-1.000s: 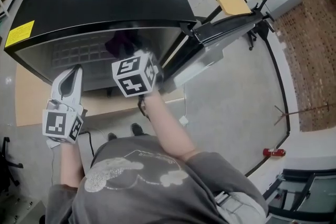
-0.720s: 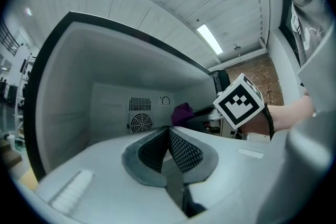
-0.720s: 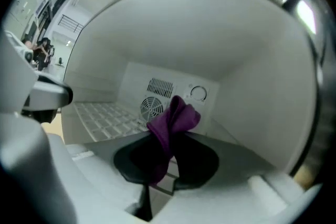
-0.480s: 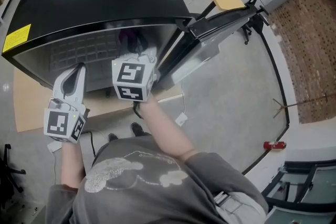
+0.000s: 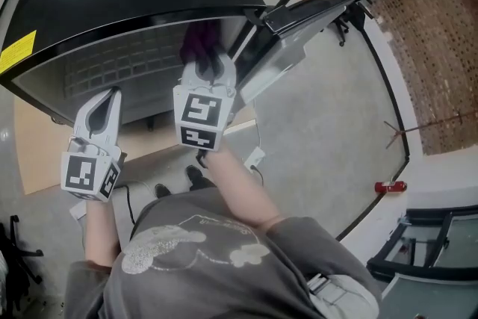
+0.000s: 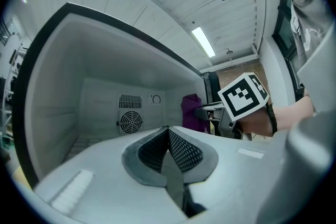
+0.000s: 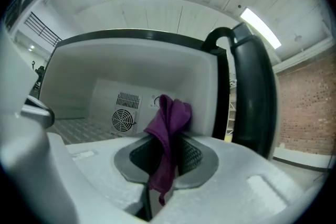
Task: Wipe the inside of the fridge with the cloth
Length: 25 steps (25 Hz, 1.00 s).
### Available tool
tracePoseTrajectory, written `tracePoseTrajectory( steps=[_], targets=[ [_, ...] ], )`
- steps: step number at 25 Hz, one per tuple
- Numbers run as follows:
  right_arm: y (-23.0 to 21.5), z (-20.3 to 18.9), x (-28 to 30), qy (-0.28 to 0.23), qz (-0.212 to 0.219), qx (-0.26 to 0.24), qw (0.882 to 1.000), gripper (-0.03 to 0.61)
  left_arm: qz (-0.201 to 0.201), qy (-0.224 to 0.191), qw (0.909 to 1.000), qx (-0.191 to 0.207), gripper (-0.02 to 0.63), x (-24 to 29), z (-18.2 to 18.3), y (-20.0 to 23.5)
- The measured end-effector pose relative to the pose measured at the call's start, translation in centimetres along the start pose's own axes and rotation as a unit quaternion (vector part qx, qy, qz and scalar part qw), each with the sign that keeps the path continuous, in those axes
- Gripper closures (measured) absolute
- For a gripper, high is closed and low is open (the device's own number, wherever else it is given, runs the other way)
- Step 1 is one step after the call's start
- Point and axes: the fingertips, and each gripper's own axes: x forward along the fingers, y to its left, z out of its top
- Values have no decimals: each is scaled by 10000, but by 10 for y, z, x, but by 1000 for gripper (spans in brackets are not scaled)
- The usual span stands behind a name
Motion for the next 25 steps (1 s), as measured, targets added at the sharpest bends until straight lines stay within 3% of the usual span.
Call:
tracePoseTrajectory(
  steps=[7, 13, 19, 25],
  targets=[
    [-14, -9, -29, -44, -28, -17, 10000, 532, -47, 22, 10000, 2, 597, -3, -2, -11],
    [-18, -21, -45, -97, 315, -20, 9995, 534, 408, 138, 9991, 15, 597, -14, -8, -20],
    [-16, -28, -64, -296, 1011, 25, 9944, 532, 839, 242, 9962, 54, 597, -20, -14, -42],
    [24, -42, -89, -483, 2117, -9, 9761, 532, 1462, 378, 9885, 108, 597, -43, -30, -56]
  ],
)
